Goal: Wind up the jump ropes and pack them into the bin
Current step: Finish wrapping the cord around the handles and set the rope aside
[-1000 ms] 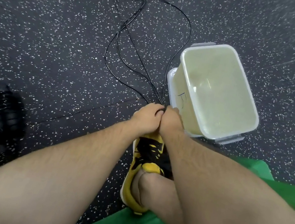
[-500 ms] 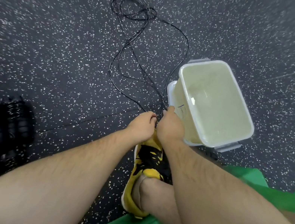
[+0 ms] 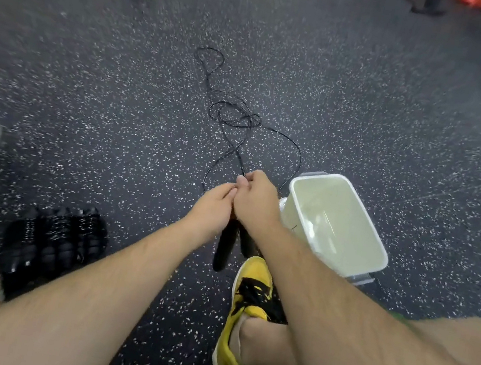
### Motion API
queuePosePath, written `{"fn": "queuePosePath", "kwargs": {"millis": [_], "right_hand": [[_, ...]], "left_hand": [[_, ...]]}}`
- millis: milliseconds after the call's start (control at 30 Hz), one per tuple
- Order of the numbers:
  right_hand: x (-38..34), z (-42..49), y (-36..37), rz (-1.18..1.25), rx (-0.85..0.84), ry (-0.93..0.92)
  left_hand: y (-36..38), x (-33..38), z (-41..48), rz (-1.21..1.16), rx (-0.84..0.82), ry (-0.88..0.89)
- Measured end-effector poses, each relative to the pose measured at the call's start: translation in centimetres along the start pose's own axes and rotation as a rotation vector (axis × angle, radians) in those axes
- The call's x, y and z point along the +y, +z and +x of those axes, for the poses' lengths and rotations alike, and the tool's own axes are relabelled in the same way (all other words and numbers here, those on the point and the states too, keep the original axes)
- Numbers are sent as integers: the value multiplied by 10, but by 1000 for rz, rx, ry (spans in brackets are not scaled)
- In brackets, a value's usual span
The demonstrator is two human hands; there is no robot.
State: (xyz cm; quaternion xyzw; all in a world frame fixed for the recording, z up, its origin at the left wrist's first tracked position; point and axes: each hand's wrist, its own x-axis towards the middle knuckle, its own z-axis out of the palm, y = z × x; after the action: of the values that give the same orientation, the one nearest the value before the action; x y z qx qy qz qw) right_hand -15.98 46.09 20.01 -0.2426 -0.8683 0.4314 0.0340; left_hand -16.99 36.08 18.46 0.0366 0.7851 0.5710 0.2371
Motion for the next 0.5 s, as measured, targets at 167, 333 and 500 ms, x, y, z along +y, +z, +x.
{"fn": "queuePosePath", "kwargs": {"millis": [167, 333, 500], "right_hand": [[-72, -28, -4, 100, -52, -5], [-152, -58, -15, 9, -172, -236], [-232, -81, -25, -37, -280, -422]], "left_hand": [[-71, 43, -39, 151, 62, 99], [-147, 94, -77, 295, 243, 246], [-215, 125, -114, 602, 362, 530]]}}
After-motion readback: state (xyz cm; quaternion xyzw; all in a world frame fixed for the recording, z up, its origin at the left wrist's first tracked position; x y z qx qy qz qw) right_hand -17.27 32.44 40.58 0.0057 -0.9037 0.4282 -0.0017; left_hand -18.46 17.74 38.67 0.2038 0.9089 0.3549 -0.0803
